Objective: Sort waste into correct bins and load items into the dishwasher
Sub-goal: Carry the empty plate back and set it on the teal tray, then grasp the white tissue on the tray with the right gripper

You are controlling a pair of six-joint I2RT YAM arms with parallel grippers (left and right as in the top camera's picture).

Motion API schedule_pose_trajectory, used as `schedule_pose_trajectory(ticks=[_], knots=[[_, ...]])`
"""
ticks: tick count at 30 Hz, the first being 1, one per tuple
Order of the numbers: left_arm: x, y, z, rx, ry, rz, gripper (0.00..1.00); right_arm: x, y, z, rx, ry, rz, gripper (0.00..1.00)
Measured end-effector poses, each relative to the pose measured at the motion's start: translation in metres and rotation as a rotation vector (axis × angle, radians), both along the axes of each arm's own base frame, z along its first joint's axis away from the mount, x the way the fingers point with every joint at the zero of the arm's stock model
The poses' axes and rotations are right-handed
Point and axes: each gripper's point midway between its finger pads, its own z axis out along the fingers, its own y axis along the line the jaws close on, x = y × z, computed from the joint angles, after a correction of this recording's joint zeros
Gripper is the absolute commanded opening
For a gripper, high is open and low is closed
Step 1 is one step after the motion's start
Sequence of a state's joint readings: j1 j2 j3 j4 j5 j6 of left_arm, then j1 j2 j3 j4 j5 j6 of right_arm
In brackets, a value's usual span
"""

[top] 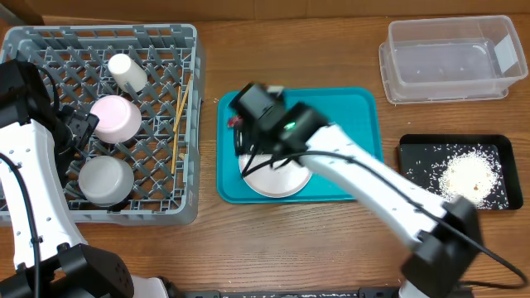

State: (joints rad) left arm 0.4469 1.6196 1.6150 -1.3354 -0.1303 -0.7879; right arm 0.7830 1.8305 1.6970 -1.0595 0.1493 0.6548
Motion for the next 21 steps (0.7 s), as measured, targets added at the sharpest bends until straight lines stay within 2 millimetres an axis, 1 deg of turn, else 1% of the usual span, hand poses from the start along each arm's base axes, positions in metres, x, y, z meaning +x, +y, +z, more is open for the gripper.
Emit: schedule_pose_trajectory(ticks=[2,4,5,7,9,10,11,12,13,14,16,18,19,20,21], knots=[[0.000,0.000,0.000,0.000,0.000,0.000,1.00,0.020,-0.013,0.023,0.033,-0.079,-0.051,1.00],[0.000,0.000,0.000,0.000,0.000,0.000,1.00,0.039,-0.025,0.041,0.059,-0.152,-0.107,1.00],[0.000,0.000,0.000,0.000,0.000,0.000,1.00,0.049,-0.031,0.047,0.067,-0.182,-0.132,1.00],[0.000,0.000,0.000,0.000,0.000,0.000,1.00,0.068,-0.043,0.056,0.075,-0.239,-0.182,1.00],[0.000,0.000,0.000,0.000,0.000,0.000,1.00,0.084,-0.054,0.059,0.071,-0.277,-0.215,0.99],[0.000,0.000,0.000,0.000,0.000,0.000,1.00,0.091,-0.059,0.059,0.064,-0.293,-0.226,0.96],[0.000,0.000,0.000,0.000,0.000,0.000,1.00,0.098,-0.063,0.058,0.057,-0.305,-0.233,0.89],[0.000,0.000,0.000,0.000,0.000,0.000,1.00,0.105,-0.067,0.054,0.046,-0.312,-0.238,0.82],[0.000,0.000,0.000,0.000,0.000,0.000,1.00,0.111,-0.070,0.050,0.034,-0.316,-0.239,0.72],[0.000,0.000,0.000,0.000,0.000,0.000,1.00,0.117,-0.072,0.044,0.022,-0.316,-0.239,0.66],[0.000,0.000,0.000,0.000,0.000,0.000,1.00,0.128,-0.074,0.024,0.006,-0.297,-0.237,0.65],[0.000,0.000,0.000,0.000,0.000,0.000,1.00,0.137,-0.071,-0.002,-0.007,-0.258,-0.222,0.67],[0.000,0.000,0.000,0.000,0.000,0.000,1.00,0.138,-0.069,-0.015,-0.011,-0.234,-0.213,0.70],[0.000,0.000,0.000,0.000,0.000,0.000,1.00,0.139,-0.065,-0.032,-0.017,-0.202,-0.197,0.71],[0.000,0.000,0.000,0.000,0.000,0.000,1.00,0.139,-0.062,-0.043,-0.020,-0.181,-0.187,0.73]])
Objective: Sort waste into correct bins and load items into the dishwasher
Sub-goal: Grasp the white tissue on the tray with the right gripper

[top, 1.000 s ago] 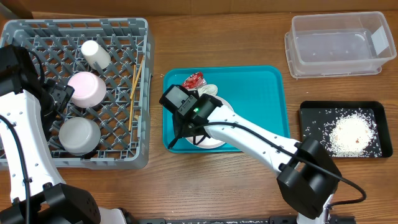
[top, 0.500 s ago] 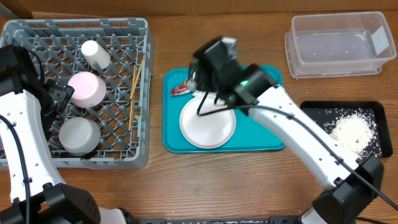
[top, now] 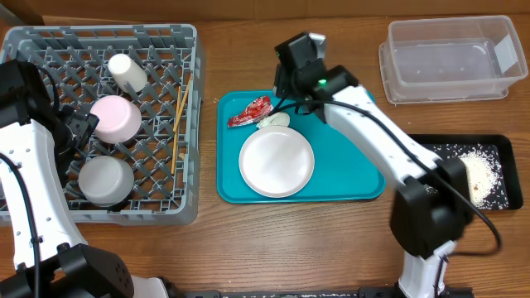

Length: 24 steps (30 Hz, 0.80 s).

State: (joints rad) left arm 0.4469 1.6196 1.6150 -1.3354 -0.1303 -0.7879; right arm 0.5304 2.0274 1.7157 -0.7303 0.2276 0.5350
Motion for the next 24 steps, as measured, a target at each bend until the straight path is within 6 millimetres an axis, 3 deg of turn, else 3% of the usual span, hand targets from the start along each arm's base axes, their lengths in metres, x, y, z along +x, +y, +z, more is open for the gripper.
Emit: schedule_pose_trajectory(ticks=[3,7,24], knots=[[0.000,0.000,0.000,0.000,0.000,0.000,1.00,-0.002,0.011,-0.035,0.000,0.071,0.052,0.83],[0.000,0.000,0.000,0.000,0.000,0.000,1.00,-0.009,0.019,-0.061,0.000,0.135,0.109,0.84],[0.000,0.000,0.000,0.000,0.000,0.000,1.00,-0.046,0.028,-0.095,-0.005,0.316,0.187,0.84]])
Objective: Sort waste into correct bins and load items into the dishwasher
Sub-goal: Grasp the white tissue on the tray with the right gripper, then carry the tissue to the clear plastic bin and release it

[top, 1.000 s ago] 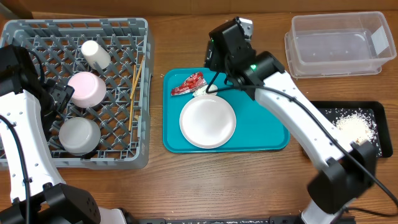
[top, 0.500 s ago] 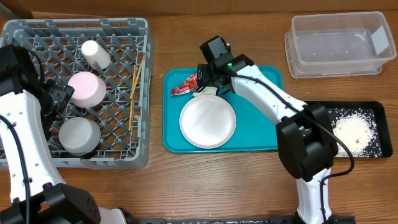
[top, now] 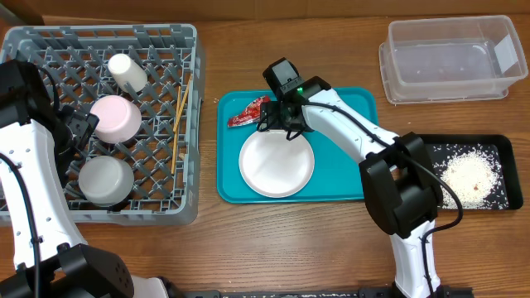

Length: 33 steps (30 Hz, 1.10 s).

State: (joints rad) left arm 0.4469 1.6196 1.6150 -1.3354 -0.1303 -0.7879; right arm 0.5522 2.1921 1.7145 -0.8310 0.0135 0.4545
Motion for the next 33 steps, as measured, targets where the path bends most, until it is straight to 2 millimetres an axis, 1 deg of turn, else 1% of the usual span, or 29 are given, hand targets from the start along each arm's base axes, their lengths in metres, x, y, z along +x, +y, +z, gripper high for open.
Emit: schedule_pose_trajectory(ticks=[6,8,10,11,13,17,18,20,23,25,28,29,31,33], knots=[[0.000,0.000,0.000,0.000,0.000,0.000,1.00,0.003,0.006,-0.009,0.009,-0.005,0.011,0.84],[0.000,0.000,0.000,0.000,0.000,0.000,1.00,0.003,0.006,-0.013,0.006,0.000,0.013,0.80],[0.000,0.000,0.000,0.000,0.000,0.000,1.00,0.004,0.006,-0.013,0.007,-0.006,0.015,0.71],[0.000,0.000,0.000,0.000,0.000,0.000,1.00,0.005,0.007,-0.013,0.006,-0.008,0.017,0.64],[0.000,0.000,0.000,0.000,0.000,0.000,1.00,0.006,0.005,-0.013,-0.002,-0.013,0.021,0.48],[0.000,0.000,0.000,0.000,0.000,0.000,1.00,0.006,-0.001,-0.014,-0.035,-0.018,0.013,0.17],[0.000,0.000,0.000,0.000,0.000,0.000,1.00,0.005,-0.004,-0.015,-0.047,-0.012,0.003,0.12],[0.000,0.000,0.000,0.000,0.000,0.000,1.00,0.002,-0.011,-0.017,-0.076,0.001,-0.001,0.05],[0.000,0.000,0.000,0.000,0.000,0.000,1.00,0.000,-0.024,-0.014,-0.124,0.021,-0.022,0.04],[0.000,0.000,0.000,0.000,0.000,0.000,1.00,0.004,-0.035,-0.007,-0.154,0.018,-0.041,0.04],[0.000,0.000,0.000,0.000,0.000,0.000,1.00,0.018,-0.054,0.018,-0.181,-0.016,-0.088,0.04],[0.000,0.000,0.000,0.000,0.000,0.000,1.00,0.027,-0.063,0.035,-0.183,-0.045,-0.114,0.04],[0.000,0.000,0.000,0.000,0.000,0.000,1.00,0.038,-0.077,0.064,-0.179,-0.091,-0.153,0.04],[0.000,0.000,0.000,0.000,0.000,0.000,1.00,0.049,-0.096,0.100,-0.168,-0.156,-0.202,0.04]])
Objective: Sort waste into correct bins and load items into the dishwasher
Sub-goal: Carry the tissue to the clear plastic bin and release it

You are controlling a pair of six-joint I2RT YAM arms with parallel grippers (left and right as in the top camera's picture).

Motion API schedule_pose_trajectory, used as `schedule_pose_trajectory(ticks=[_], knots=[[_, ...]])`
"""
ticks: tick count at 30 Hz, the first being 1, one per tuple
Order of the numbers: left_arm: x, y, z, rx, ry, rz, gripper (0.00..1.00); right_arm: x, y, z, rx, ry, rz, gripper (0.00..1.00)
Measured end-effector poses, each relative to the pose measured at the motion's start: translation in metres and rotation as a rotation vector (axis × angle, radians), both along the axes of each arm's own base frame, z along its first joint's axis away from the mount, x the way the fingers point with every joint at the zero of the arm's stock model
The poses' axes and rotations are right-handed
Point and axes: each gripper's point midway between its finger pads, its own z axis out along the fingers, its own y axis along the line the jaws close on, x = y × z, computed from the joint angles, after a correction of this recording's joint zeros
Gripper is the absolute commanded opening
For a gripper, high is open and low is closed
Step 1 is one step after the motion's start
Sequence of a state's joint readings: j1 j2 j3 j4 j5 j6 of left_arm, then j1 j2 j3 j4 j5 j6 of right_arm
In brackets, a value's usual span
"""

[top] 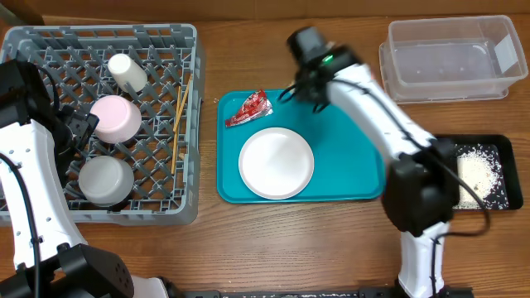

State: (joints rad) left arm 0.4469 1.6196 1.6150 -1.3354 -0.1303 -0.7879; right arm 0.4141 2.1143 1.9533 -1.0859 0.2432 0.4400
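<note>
A teal tray [348, 165] in the middle of the table holds a white plate [277, 162] and a red wrapper [250, 109] at its far left corner. My right gripper [296, 89] hangs over the tray's far edge, right of the wrapper. Its fingers are dark and tucked under the wrist, so what they hold is hidden. The grey dish rack [192, 124] on the left carries a pink bowl [114, 117], a white bowl [105, 180], a white cup [127, 72] and wooden chopsticks [180, 116]. My left gripper [77, 126] sits at the pink bowl's left side.
A clear plastic bin [451, 58] stands at the far right. In front of it lies a black tray [497, 149] with white crumbs, partly covered by my right arm.
The right gripper has moved from the tray's far left, beside the wrapper, up and right to the tray's far edge. The small white scrap that lay there no longer shows on the tray.
The right gripper was over the plate at first. Then it stood behind the tray, with a red wrapper and a white scrap lying side by side. Then it was down on the scrap. Now it is raised and the scrap is gone. The left arm stayed still.
</note>
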Motion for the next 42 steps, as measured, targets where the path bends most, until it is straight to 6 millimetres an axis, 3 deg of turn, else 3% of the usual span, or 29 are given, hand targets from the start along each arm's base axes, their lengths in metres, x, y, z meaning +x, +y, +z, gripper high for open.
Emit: schedule_pose_trajectory(ticks=[4,7,10,15,16,20,21,23,29,32,36,38,42], knots=[[0.000,0.000,0.000,0.000,0.000,0.000,1.00,0.018,-0.051,0.078,0.019,-0.175,-0.115,0.04],[0.000,0.000,0.000,0.000,0.000,0.000,1.00,0.023,-0.102,0.117,0.010,-0.273,-0.223,0.04],[0.000,0.000,0.000,0.000,0.000,0.000,1.00,0.027,-0.150,0.128,-0.014,-0.309,-0.325,0.04],[0.000,0.000,0.000,0.000,0.000,0.000,1.00,0.036,-0.217,0.123,-0.042,-0.336,-0.462,0.08],[0.000,0.000,0.000,0.000,0.000,0.000,1.00,0.038,-0.226,0.123,-0.043,-0.346,-0.481,0.12],[0.000,0.000,0.000,0.000,0.000,0.000,1.00,0.043,-0.259,0.118,-0.051,-0.359,-0.546,0.94],[0.000,0.000,0.000,0.000,0.000,0.000,1.00,0.043,-0.263,0.116,-0.053,-0.355,-0.555,1.00],[0.000,0.000,0.000,0.000,0.000,0.000,1.00,0.041,-0.270,0.112,-0.057,-0.343,-0.567,1.00],[0.000,0.000,0.000,0.000,0.000,0.000,1.00,0.032,-0.269,0.102,-0.063,-0.286,-0.562,1.00],[0.000,0.000,0.000,0.000,0.000,0.000,1.00,0.033,-0.253,0.095,0.016,-0.254,-0.512,1.00],[0.000,0.000,0.000,0.000,0.000,0.000,1.00,0.045,-0.197,0.093,0.279,-0.222,-0.331,1.00],[0.000,0.000,0.000,0.000,0.000,0.000,1.00,0.051,-0.154,0.099,0.439,-0.213,-0.200,1.00],[0.000,0.000,0.000,0.000,0.000,0.000,1.00,0.049,-0.090,0.103,0.559,-0.183,-0.045,1.00]])
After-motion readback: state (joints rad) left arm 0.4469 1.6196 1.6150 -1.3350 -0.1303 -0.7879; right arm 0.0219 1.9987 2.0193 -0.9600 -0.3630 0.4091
